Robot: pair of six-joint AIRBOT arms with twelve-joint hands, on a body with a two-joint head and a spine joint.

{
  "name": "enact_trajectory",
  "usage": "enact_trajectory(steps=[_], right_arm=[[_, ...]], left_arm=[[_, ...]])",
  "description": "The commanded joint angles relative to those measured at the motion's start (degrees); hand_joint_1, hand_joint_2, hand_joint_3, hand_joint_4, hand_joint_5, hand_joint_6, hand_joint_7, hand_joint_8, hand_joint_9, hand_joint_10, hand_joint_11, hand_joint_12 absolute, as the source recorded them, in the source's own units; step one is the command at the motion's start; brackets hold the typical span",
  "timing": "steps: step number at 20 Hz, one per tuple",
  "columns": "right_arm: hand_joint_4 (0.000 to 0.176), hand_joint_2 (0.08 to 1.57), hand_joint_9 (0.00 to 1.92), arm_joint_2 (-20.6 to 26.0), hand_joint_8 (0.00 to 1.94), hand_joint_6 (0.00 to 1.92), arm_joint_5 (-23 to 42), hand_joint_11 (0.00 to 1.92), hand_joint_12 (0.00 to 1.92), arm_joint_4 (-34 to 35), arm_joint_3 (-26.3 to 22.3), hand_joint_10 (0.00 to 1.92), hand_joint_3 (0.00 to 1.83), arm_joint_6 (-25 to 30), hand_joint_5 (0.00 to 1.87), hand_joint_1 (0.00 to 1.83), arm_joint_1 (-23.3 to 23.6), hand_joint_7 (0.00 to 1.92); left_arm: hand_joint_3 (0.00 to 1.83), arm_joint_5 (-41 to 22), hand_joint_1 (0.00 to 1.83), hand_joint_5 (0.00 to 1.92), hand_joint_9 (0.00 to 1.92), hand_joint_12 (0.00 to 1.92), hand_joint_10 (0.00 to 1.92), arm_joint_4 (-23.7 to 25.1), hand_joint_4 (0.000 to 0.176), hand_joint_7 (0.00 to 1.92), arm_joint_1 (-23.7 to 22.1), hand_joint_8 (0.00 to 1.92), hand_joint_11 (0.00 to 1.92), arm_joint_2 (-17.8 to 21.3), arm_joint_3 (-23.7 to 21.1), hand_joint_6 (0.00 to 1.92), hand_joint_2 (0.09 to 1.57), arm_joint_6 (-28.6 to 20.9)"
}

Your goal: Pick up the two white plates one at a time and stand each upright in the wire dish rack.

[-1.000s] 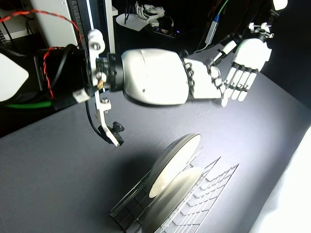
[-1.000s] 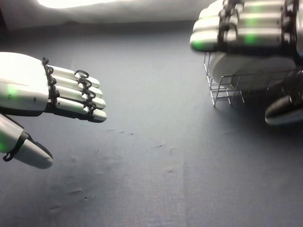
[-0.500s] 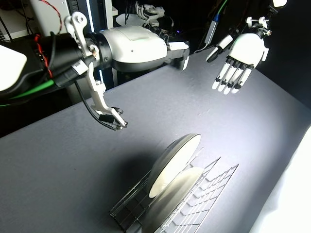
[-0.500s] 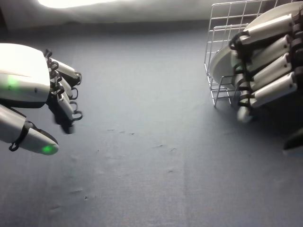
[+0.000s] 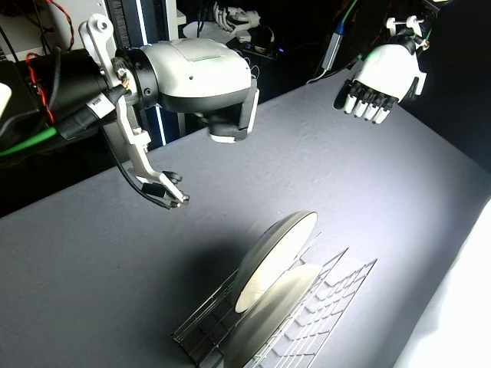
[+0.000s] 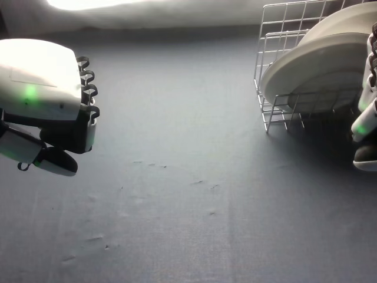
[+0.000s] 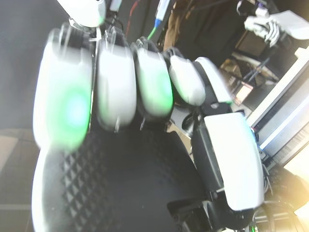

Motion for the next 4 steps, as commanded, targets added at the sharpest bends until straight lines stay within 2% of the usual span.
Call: enact_trajectory(steps=[1,2,3,4], right_arm=[[0.118,1.46,1.83,0.23,1.94,1.92,4.4,1.92,1.92,4.73,-0.01,1.92,0.0,-0.45,1.68,0.99,0.3,1.77],[0.141,1.5,1.85,0.23,1.94,1.92,4.4,1.92,1.92,4.73,-0.03,1.92,0.01,-0.61,1.7,0.94,0.29,1.79],[0.154,1.51,1.83,0.23,1.94,1.92,4.39,1.92,1.92,4.73,-0.03,1.92,0.02,-0.76,1.69,0.89,0.29,1.77],[0.172,1.51,1.79,0.23,1.94,1.92,4.36,1.9,1.92,4.73,-0.03,1.92,0.02,-0.83,1.65,0.84,0.29,1.74]], left_arm=[[0.04,-0.6,0.98,1.39,1.46,1.92,1.91,-3.67,0.176,1.45,-0.61,1.9,1.43,0.63,0.16,1.92,1.39,0.06],[0.01,-0.6,1.03,1.37,1.45,1.92,1.89,-3.68,0.176,1.44,-0.62,1.84,1.43,0.64,0.32,1.92,1.33,0.06],[0.02,-0.6,0.99,1.31,1.41,1.92,1.8,-3.68,0.176,1.41,-0.64,1.71,1.38,0.64,0.5,1.92,1.34,0.06],[0.02,-0.6,0.99,1.27,1.41,1.92,1.78,-3.68,0.176,1.4,-0.67,1.68,1.37,0.64,0.55,1.92,1.34,0.06]])
